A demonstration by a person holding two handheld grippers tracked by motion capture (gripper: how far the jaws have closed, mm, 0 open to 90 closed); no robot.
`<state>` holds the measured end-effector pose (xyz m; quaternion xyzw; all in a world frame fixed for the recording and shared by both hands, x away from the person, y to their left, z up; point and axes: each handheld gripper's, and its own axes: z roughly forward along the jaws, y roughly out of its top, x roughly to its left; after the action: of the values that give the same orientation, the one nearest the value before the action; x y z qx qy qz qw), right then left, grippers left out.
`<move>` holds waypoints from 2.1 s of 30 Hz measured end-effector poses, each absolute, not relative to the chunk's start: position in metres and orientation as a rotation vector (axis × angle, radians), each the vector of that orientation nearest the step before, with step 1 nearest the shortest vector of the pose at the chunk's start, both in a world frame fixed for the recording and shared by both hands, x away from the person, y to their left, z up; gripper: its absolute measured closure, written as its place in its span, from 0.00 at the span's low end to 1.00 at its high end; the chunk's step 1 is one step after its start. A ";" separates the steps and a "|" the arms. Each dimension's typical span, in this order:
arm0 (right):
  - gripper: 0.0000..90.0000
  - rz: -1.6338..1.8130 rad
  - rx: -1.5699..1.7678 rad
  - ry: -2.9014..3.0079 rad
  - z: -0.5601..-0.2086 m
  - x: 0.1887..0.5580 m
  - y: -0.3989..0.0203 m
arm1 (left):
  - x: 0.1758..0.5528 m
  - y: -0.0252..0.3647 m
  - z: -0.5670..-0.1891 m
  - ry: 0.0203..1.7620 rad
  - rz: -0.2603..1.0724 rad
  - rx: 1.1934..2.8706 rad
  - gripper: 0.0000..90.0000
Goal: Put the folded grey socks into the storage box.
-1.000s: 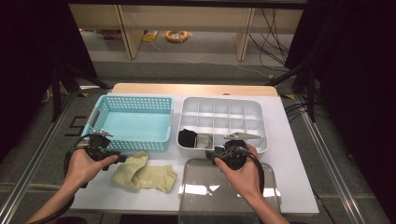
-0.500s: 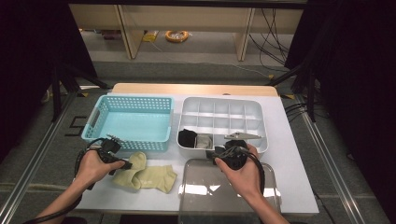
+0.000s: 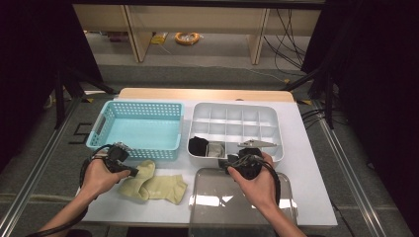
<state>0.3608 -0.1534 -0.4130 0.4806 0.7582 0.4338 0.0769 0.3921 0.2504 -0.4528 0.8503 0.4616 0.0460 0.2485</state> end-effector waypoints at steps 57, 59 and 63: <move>0.63 1.302 1.437 2.269 -0.410 0.362 -0.154 | 0.359 0.160 -0.349 0.881 0.357 2.206 1.00; 0.63 1.304 1.437 2.266 -0.410 0.362 -0.155 | 0.359 0.154 -0.346 0.859 0.363 2.199 1.00; 0.63 1.306 1.438 2.265 -0.409 0.362 -0.156 | 0.362 0.144 -0.340 0.822 0.373 2.177 1.00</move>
<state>0.3617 -0.1558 -0.4091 0.4806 0.7566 0.4363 0.0787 0.3621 0.1435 -0.3403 0.8535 0.3222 0.1461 0.3826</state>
